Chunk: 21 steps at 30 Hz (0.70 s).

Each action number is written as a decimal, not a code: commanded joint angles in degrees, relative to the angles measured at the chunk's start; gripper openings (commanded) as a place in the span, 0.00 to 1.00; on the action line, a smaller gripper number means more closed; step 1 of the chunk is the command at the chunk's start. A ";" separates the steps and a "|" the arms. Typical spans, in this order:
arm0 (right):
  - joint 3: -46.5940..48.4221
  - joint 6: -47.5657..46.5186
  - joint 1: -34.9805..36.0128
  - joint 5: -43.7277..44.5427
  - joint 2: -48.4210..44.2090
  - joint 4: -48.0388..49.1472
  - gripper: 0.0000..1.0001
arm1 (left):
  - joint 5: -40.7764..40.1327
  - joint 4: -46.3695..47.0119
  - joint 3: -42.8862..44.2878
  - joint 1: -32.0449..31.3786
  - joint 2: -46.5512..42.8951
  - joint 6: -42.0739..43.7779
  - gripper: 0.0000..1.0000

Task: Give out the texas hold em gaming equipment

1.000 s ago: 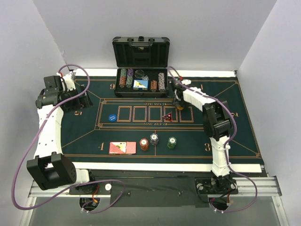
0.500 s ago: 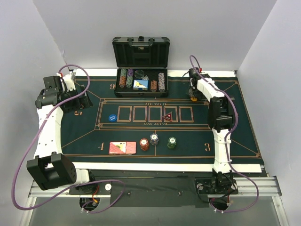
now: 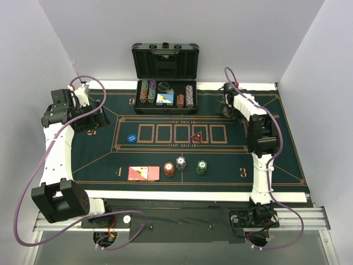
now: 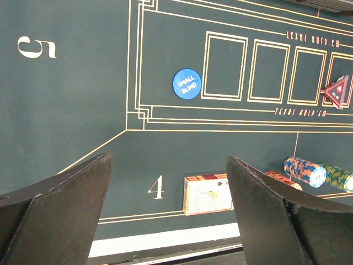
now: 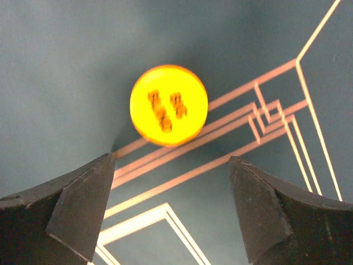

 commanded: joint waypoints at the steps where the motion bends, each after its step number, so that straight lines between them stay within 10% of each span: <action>1: -7.63 -2.27 4.36 -0.03 -12.73 1.05 0.81 | 2.22 -1.01 2.29 0.39 -1.55 1.64 0.96; 21: -19.51 -7.01 23.78 -2.06 -14.08 8.26 0.83 | 1.70 -2.42 2.03 0.39 -4.89 2.34 0.96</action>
